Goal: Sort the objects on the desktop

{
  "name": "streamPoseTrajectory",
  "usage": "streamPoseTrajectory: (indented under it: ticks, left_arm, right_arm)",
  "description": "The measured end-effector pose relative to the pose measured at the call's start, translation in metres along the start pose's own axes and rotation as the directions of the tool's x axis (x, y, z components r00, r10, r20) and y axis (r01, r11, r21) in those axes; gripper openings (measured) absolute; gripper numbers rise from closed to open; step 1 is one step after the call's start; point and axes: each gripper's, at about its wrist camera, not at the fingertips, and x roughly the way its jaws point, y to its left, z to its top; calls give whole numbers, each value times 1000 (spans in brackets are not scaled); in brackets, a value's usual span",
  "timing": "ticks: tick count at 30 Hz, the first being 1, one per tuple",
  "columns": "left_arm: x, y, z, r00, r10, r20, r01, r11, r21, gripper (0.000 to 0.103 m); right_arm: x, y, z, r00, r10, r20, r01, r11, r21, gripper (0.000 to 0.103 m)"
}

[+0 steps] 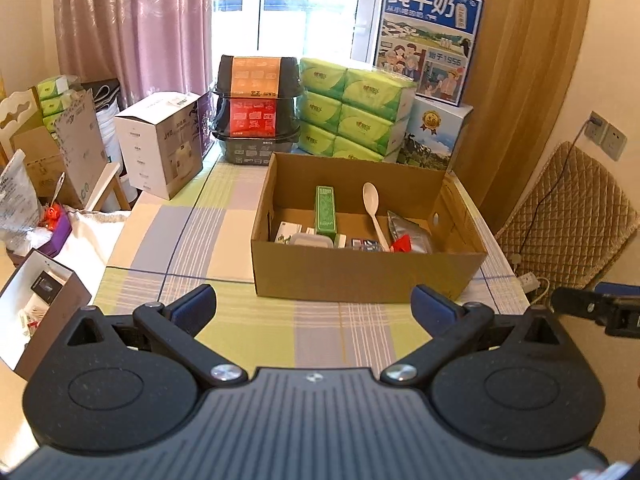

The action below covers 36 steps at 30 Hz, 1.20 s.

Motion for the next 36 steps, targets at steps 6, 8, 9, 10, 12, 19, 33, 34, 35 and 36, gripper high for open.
streamPoseTrajectory:
  ticks: [6,8,9,10,12,19,33,34,35,36]
  left_arm:
    - [-23,-3,-18,1000,-27,7,27,999,-20,102]
    - [-29,-2,-24,999,-39,8,39,999,-31,102]
    - [-33,-2,-27,999,-34,11,34,999,-34,102]
    - [-35,-2,-29,1000,-25,15,25,999,-33,102]
    - [-40,-2,-34,1000,-4,21,5,999,-35,102]
    - [-47,-4,-49,1000,-2,15,3,999,-44,102]
    - [-53,-16,-64,1000,-12,6,12,999,-36,102]
    - [-53,-16,-65,1000,-12,6,12,999,-36,102]
    - [-53,-16,-65,1000,-12,6,12,999,-37,102]
    - [-53,-16,-65,1000,-13,6,13,999,-36,102]
  right_arm:
    - [-24,1,-16,1000,1,9,-1,1000,24,101]
    - [-30,3,-21,1000,-4,11,4,1000,19,101]
    - [-33,4,-23,1000,-6,11,6,1000,16,101]
    - [-35,4,-25,1000,-9,12,8,1000,15,101]
    - [-41,4,-30,1000,-11,16,11,1000,16,101]
    - [-53,4,-47,1000,-5,8,5,1000,11,101]
    - [-63,4,-66,1000,-5,7,5,1000,4,101]
    - [-63,3,-67,1000,-5,5,5,1000,7,101]
    - [-62,2,-68,1000,-5,4,5,1000,8,101]
    - [-62,2,-68,1000,-5,3,5,1000,9,101]
